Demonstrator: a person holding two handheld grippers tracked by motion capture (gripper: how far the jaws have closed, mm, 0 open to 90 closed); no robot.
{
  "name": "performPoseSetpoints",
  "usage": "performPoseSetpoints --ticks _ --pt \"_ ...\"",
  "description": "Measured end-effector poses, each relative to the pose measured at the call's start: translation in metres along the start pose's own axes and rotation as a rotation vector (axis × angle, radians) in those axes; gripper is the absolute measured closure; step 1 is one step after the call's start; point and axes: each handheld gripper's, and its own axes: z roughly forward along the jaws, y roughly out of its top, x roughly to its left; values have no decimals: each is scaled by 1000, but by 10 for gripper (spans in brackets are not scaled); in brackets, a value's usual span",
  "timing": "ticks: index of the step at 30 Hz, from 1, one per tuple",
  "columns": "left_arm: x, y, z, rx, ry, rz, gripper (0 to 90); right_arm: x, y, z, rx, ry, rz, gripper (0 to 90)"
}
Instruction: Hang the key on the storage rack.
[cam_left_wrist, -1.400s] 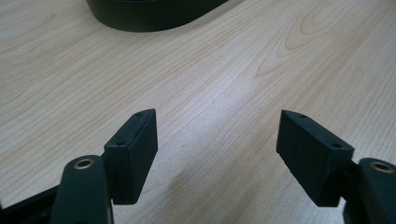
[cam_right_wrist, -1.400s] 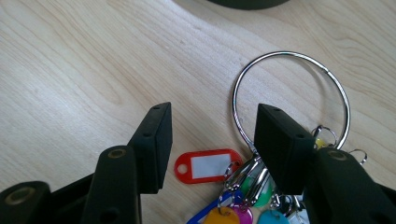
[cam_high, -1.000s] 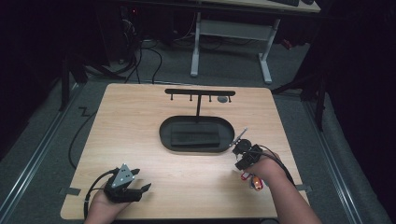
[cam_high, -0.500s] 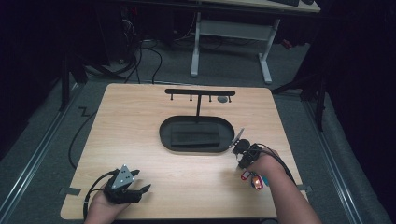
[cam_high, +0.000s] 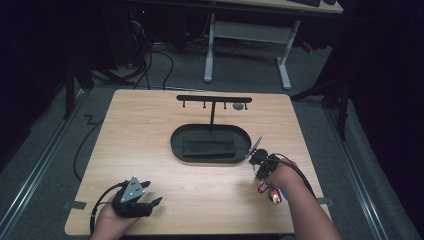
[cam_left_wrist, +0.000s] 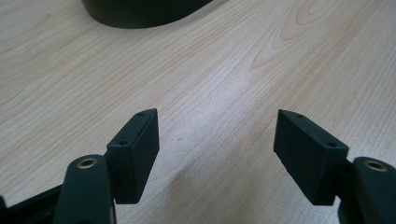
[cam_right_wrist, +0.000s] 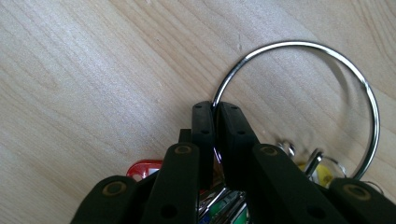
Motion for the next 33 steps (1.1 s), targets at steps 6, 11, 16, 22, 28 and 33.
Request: performPoseSetpoints --ticks 6,11,16,22,28,33 --pt "0 0 0 3 -2 0 317 0 0 0 4 4 14 858" --pt "-1 0 1 9 -6 0 321 0 0 0 5 3 14 858" --pt "-1 0 1 15 -6 5 327 -1 0 0 3 11 12 859" --pt "0 -1 0 15 -4 1 329 0 2 0 17 1 -5 863" --pt "0 -1 0 16 -6 3 330 4 8 -17 -1 -35 -49 865" --pt "-1 -1 0 18 -4 7 330 6 7 -43 -41 -64 -53 870"
